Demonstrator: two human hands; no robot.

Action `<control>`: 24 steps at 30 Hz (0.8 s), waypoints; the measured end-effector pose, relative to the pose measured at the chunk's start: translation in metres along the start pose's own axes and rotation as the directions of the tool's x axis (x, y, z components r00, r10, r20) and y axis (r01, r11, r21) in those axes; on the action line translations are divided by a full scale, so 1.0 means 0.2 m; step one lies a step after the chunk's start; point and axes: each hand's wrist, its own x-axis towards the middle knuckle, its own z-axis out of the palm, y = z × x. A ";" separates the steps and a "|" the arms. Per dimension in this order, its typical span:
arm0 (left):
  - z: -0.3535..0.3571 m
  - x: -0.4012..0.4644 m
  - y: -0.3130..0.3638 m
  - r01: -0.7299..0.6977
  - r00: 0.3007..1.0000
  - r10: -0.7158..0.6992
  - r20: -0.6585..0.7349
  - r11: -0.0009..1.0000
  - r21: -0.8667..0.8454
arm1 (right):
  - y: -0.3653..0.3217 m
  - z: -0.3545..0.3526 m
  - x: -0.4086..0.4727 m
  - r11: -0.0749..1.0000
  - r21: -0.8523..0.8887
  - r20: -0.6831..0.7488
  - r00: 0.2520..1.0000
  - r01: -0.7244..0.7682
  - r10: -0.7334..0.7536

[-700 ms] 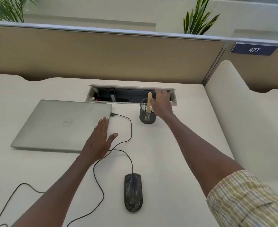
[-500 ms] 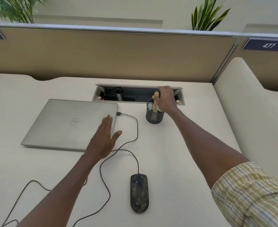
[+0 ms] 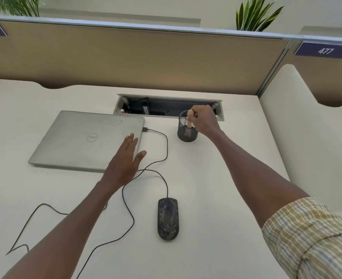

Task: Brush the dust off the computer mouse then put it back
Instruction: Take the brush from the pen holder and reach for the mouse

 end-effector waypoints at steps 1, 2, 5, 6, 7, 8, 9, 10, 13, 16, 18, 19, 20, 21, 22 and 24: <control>0.01 -0.02 0.00 -0.013 1.000 0.012 -0.020 1.000 -0.012 | -0.02 -0.02 -0.02 1.000 -0.013 -0.025 0.999 0.020 -0.021; 0.01 -0.05 0.01 -0.028 0.999 0.027 -0.042 0.999 -0.029 | -0.04 -0.05 -0.04 0.999 -0.024 -0.059 0.998 0.037 -0.038; 0.04 -0.16 0.05 -0.093 0.989 0.080 -0.120 0.990 -0.109 | -0.11 -0.15 -0.10 0.996 -0.063 -0.180 0.981 0.061 -0.072; 0.04 -0.21 0.07 -0.114 0.984 0.092 -0.151 0.983 -0.142 | -0.13 -0.18 -0.12 0.995 -0.071 -0.215 0.973 0.065 -0.079; 0.06 -0.26 0.08 -0.134 0.977 0.102 -0.185 0.976 -0.172 | -0.14 -0.21 -0.14 0.995 -0.073 -0.249 0.964 0.073 -0.089; 0.08 -0.31 0.09 -0.152 0.971 0.109 -0.212 0.968 -0.199 | -0.15 -0.25 -0.16 0.994 -0.070 -0.277 0.956 0.086 -0.102; 0.10 -0.37 0.10 -0.164 0.968 0.113 -0.226 0.961 -0.224 | -0.16 -0.28 -0.19 0.993 -0.064 -0.297 0.948 0.101 -0.116; 0.11 -0.42 0.11 -0.163 0.970 0.108 -0.217 0.954 -0.252 | -0.17 -0.31 -0.22 0.992 -0.051 -0.314 0.941 0.117 -0.127; 0.16 -0.56 0.12 -0.110 0.992 0.081 -0.098 0.935 -0.337 | -0.20 -0.38 -0.33 0.985 0.001 -0.347 0.924 0.172 -0.161; 0.21 -0.66 0.10 -0.061 0.996 0.077 0.034 0.937 -0.345 | -0.23 -0.41 -0.44 0.978 0.041 -0.377 0.909 0.206 -0.176; 0.22 -0.70 0.08 -0.019 0.991 0.061 0.116 0.944 -0.329 | -0.24 -0.41 -0.52 0.970 0.102 -0.378 0.911 0.220 -0.167; 0.23 -0.72 0.08 -0.001 0.987 0.053 0.153 0.947 -0.320 | -0.24 -0.40 -0.57 0.966 0.133 -0.374 0.914 0.221 -0.158; 0.24 -0.73 0.08 0.012 0.981 0.048 0.187 0.951 -0.309 | -0.23 -0.39 -0.61 0.963 0.162 -0.369 0.918 0.214 -0.142; 0.25 -0.74 0.08 0.026 0.976 0.041 0.215 0.954 -0.299 | -0.23 -0.38 -0.66 0.960 0.193 -0.364 0.924 0.201 -0.121; 0.25 -0.74 0.08 0.040 0.970 0.032 0.242 0.957 -0.289 | -0.22 -0.36 -0.71 0.956 0.225 -0.358 0.929 0.187 -0.098; 0.26 -0.75 0.09 0.055 0.957 0.027 0.289 0.961 -0.270 | -0.21 -0.32 -0.81 0.947 0.281 -0.343 0.938 0.155 -0.051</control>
